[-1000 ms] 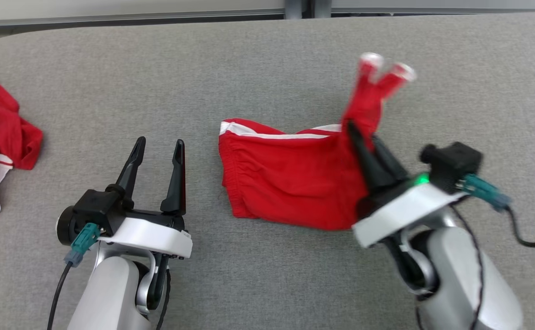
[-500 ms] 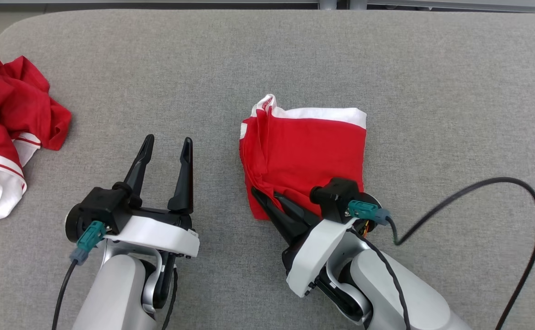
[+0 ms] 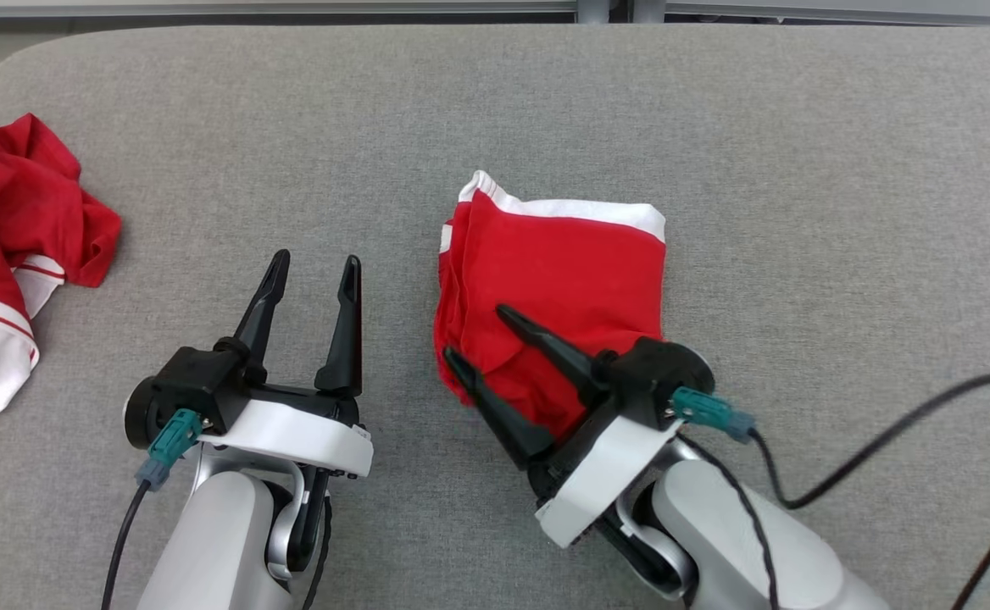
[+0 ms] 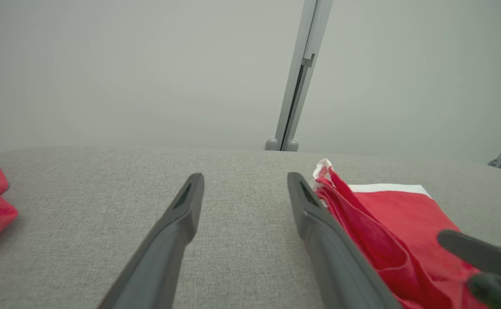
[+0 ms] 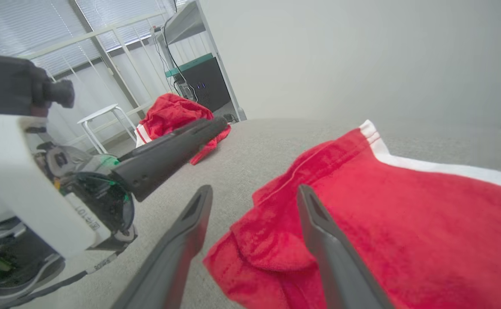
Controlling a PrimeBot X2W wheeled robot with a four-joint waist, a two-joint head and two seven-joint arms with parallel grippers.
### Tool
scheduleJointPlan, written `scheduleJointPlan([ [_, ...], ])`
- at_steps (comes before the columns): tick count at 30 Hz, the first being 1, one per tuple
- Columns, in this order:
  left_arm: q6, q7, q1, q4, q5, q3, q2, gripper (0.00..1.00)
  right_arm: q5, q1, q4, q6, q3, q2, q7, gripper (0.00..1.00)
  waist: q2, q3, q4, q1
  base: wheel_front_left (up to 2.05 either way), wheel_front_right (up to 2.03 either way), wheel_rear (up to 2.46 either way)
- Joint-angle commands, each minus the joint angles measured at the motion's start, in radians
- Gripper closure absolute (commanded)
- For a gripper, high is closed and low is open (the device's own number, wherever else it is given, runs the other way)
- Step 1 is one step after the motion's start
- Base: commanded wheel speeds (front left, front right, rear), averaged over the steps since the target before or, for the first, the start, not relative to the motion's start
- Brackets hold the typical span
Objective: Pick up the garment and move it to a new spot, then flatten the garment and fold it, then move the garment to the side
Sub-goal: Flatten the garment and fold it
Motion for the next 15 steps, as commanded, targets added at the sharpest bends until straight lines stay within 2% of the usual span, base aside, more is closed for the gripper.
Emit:
scheduleJointPlan([
  [1, 0.005, -0.002, 0.001, -0.003, 0.009, 0.005, 0.003, 0.00, 0.007, 0.010, -0.029, 0.000, -0.029, -0.019, -0.036, 0.00, 0.0000, -0.004, -0.010, 0.0000, 0.00, 0.00, 0.00],
  [2, 0.005, -0.002, 0.001, -0.003, 0.009, 0.005, 0.003, 0.00, 0.007, 0.010, -0.029, 0.000, -0.029, -0.019, -0.036, 0.00, 0.0000, -0.004, -0.010, 0.0000, 0.00, 0.00, 0.00],
  [7, 0.000, -0.002, 0.003, -0.007, 0.023, 0.018, 0.004, 0.00, -0.038, 0.062, -0.071, 0.000, -0.244, -0.045, -0.080, 0.00, 0.0000, -0.015, -0.029, 0.0000, 0.00, 0.00, 0.00],
  [8, 0.000, -0.002, 0.003, -0.007, 0.023, 0.018, 0.004, 0.00, -0.038, 0.062, -0.071, 0.000, -0.244, -0.045, -0.080, 0.00, 0.0000, -0.015, -0.029, 0.0000, 0.00, 0.00, 0.00],
  [15, -0.002, -0.002, 0.022, -0.012, 0.040, 0.039, 0.008, 0.00, -0.133, 0.175, -0.105, 0.000, -0.536, -0.077, -0.084, 0.00, 0.0000, -0.038, -0.048, 0.0000, 0.00, 0.00, 0.00],
])
